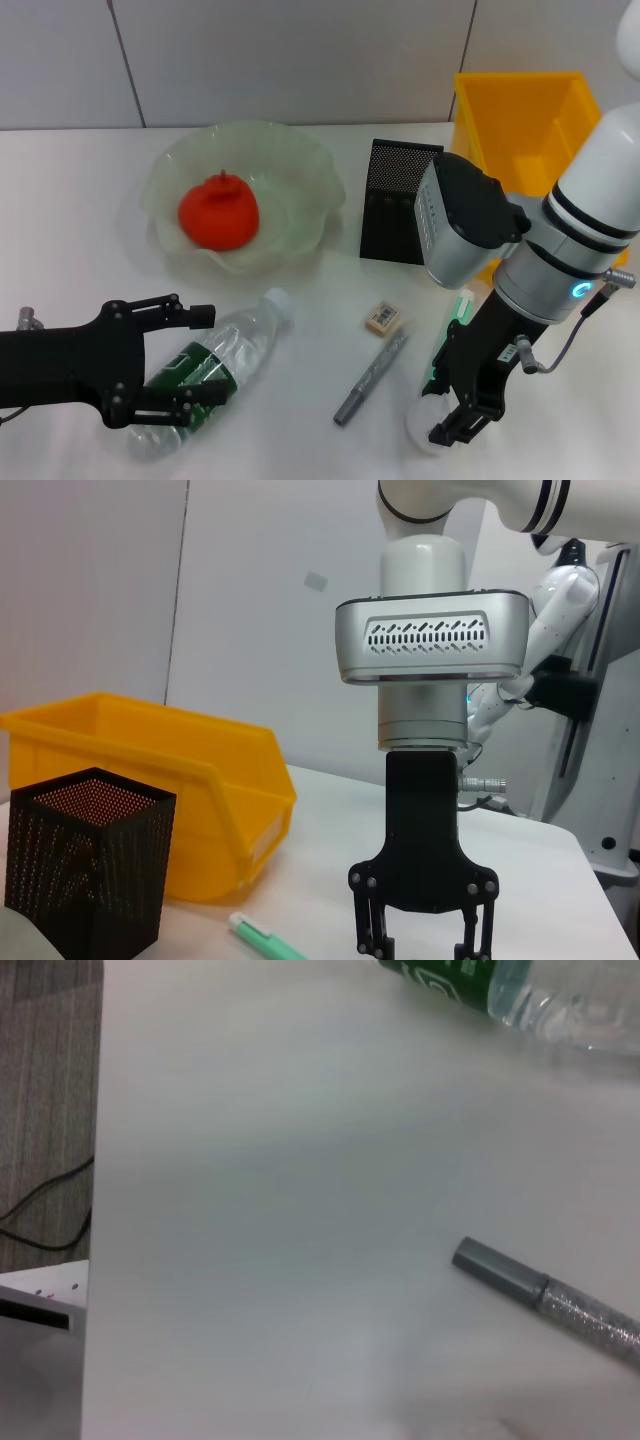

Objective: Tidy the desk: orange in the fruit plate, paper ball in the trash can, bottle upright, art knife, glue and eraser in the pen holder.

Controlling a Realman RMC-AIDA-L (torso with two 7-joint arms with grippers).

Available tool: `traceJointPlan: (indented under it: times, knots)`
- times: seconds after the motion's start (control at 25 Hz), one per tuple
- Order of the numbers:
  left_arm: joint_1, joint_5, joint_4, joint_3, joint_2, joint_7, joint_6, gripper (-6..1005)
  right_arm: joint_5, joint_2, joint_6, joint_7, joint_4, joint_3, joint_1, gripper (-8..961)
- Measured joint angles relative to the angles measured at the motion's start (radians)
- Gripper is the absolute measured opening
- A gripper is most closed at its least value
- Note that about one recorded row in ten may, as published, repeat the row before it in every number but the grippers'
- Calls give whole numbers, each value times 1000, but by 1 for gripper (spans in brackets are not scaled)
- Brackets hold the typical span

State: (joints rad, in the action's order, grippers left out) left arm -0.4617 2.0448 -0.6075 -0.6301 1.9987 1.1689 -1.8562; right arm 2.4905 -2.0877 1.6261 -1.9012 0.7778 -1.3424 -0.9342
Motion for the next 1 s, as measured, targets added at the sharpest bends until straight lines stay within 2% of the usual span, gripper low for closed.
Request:
traceJointPlan:
  times: [0.2, 0.32, 0.44, 0.48, 0.52, 0.64, 0.76, 0.84, 0.88, 0.92, 1.0]
  knots:
    - [1, 0, 0, 1, 0, 0, 0, 860, -27, 1, 15, 0, 15, 10, 1, 517]
    - [2, -1, 0, 1, 0, 0, 1, 860, -32, 6, 57, -2, 66, 56, 10, 490]
    - [2, -1, 0, 1, 0, 0, 5, 860, -32, 11, 138, -4, 163, 188, 22, 472]
    - [2, -1, 0, 1, 0, 0, 6, 860, -31, 17, 177, -15, 230, 292, 25, 473]
    - [2, -2, 0, 1, 0, 0, 7, 860, -31, 17, 177, -15, 230, 292, 25, 473]
    - [2, -2, 0, 1, 0, 0, 8, 859, -27, 41, 189, -54, 299, 420, 31, 472]
    - [2, -2, 0, 1, 0, 0, 10, 859, -30, 63, 146, -85, 349, 531, 49, 472]
    - [3, -2, 1, 1, 0, 0, 13, 859, -33, 71, 91, -93, 366, 610, 65, 471]
    - [4, -2, 2, 1, 0, 0, 16, 859, -33, 81, 21, -116, 372, 666, 84, 471]
    - [4, -2, 2, 1, 0, 0, 16, 859, -33, 81, 21, -116, 372, 666, 84, 471]
    - [5, -2, 3, 1, 0, 0, 16, 860, -33, 98, -53, -147, 368, 692, 108, 471]
